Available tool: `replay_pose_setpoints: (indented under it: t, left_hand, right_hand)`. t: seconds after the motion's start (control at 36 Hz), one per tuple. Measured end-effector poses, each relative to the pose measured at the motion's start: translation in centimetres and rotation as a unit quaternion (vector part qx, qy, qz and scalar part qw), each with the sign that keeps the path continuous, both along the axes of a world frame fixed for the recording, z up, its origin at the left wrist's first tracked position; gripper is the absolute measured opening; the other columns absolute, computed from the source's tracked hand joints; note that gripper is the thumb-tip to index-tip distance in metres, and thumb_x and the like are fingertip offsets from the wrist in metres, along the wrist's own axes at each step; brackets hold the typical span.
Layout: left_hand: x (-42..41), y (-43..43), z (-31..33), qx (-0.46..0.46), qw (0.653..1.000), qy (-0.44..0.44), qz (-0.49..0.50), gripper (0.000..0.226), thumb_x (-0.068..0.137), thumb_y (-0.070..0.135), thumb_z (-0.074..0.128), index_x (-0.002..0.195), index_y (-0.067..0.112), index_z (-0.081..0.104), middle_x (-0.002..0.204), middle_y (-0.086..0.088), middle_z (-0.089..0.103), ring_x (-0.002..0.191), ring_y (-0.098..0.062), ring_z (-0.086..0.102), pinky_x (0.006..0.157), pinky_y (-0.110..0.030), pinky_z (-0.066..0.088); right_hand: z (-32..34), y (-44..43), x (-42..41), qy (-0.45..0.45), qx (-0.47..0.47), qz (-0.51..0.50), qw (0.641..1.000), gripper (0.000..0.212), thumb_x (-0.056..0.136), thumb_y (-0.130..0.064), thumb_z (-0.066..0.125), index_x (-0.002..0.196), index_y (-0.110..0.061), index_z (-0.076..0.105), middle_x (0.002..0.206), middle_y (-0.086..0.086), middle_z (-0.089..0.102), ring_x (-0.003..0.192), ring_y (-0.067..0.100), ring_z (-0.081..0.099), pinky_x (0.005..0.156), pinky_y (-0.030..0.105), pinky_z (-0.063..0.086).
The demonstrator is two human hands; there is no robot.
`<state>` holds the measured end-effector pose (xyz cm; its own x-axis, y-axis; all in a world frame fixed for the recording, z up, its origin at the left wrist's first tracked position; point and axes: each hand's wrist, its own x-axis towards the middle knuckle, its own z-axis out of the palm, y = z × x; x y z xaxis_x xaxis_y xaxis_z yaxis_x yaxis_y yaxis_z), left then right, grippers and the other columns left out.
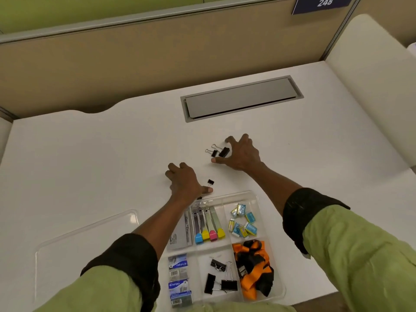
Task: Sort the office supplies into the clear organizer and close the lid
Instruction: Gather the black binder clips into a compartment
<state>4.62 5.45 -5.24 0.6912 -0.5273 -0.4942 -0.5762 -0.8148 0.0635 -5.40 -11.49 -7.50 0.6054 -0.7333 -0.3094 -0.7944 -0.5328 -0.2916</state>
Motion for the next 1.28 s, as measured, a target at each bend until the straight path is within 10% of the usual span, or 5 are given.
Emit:
replay_pose_setpoints:
  t: [0.5,1.08,1.28]
  left_hand:
    - [0.9,0.6,-2.3,-0.197,0.977,0.086,0.008,0.028,0.074,0.0,0.083,0.098,0.008,0.073,0.112,-0.012,0.067,0.104,-0.028,0.066,0.082,-0.032,0.044]
    - [1.1,4.8,2.6,-0.327,0.936,0.113,0.072,0.016,0.067,0.008,0.09,0.077,0.014,0.078,0.08,0.01,0.065,0.087,-0.024,0.067,0.085,-0.044,0.059]
    - [-1.6,8.1,4.3,-0.348,0.919,0.16,0.094,0.018,0.074,0.01,0.089,0.085,0.015,0.076,0.092,0.004,0.072,0.078,-0.017,0.07,0.066,-0.018,0.05]
  right_hand:
    - [-1.8,1.2,2.3,-0.089,0.028,0.008,0.996,0.036,0.074,-0.027,0.085,0.103,-0.015,0.067,0.113,0.013,0.054,0.092,0.028,0.062,0.075,0.035,0.055]
    - [-2.0,1.1,-1.9,-0.116,0.015,-0.078,0.99,0.026,0.073,-0.011,0.079,0.098,-0.013,0.072,0.108,0.012,0.059,0.083,0.028,0.065,0.072,0.027,0.041]
    - [-2.3,1.5,-3.1,-0.11,-0.018,-0.069,0.991,0.027,0.074,-0.011,0.08,0.1,-0.012,0.073,0.108,0.014,0.061,0.08,0.03,0.067,0.071,0.029,0.045]
